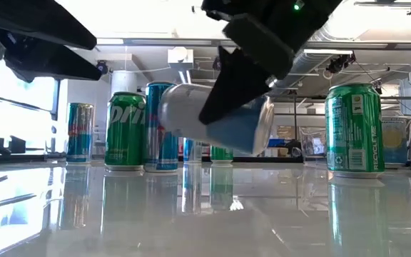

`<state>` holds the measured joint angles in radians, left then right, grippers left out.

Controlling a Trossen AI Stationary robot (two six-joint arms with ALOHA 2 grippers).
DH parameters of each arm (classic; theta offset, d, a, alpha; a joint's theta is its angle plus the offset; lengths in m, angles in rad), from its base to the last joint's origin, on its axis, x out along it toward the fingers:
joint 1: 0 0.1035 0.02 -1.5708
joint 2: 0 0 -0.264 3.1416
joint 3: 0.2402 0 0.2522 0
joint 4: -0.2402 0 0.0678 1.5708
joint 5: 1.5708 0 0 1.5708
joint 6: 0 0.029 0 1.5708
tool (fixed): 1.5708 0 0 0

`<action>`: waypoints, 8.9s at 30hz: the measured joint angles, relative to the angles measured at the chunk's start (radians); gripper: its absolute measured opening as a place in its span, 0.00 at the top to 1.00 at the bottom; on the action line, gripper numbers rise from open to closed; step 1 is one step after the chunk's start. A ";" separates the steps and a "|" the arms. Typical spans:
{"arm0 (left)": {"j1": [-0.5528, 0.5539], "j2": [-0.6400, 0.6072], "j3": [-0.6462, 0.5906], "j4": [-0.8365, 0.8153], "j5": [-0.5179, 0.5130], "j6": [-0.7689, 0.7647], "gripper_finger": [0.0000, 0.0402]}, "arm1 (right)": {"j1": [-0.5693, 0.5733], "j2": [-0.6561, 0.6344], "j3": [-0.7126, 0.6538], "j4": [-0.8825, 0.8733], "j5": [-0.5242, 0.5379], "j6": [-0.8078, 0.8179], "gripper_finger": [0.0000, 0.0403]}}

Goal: Sort soda cans
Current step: Put the blue soda can into the top right transparent bin

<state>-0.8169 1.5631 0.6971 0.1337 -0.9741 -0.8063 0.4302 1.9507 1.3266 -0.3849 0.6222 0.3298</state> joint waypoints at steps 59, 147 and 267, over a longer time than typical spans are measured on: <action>0.099 -0.307 0.044 -0.146 0.306 0.256 0.27 | -0.091 0.001 -0.473 1.442 -0.389 -0.271 0.23; 0.353 -0.184 0.036 -0.015 0.637 1.334 0.16 | -0.218 0.001 -0.443 1.353 -0.713 -0.073 0.23; 0.033 0.149 0.179 -0.254 0.111 -0.143 0.09 | 0.065 -0.267 -0.273 0.807 -0.191 -0.365 0.12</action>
<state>-0.7840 1.7123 0.8761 -0.1202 -0.8628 -0.9495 0.4956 1.6833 1.0538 0.4221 0.4316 -0.0349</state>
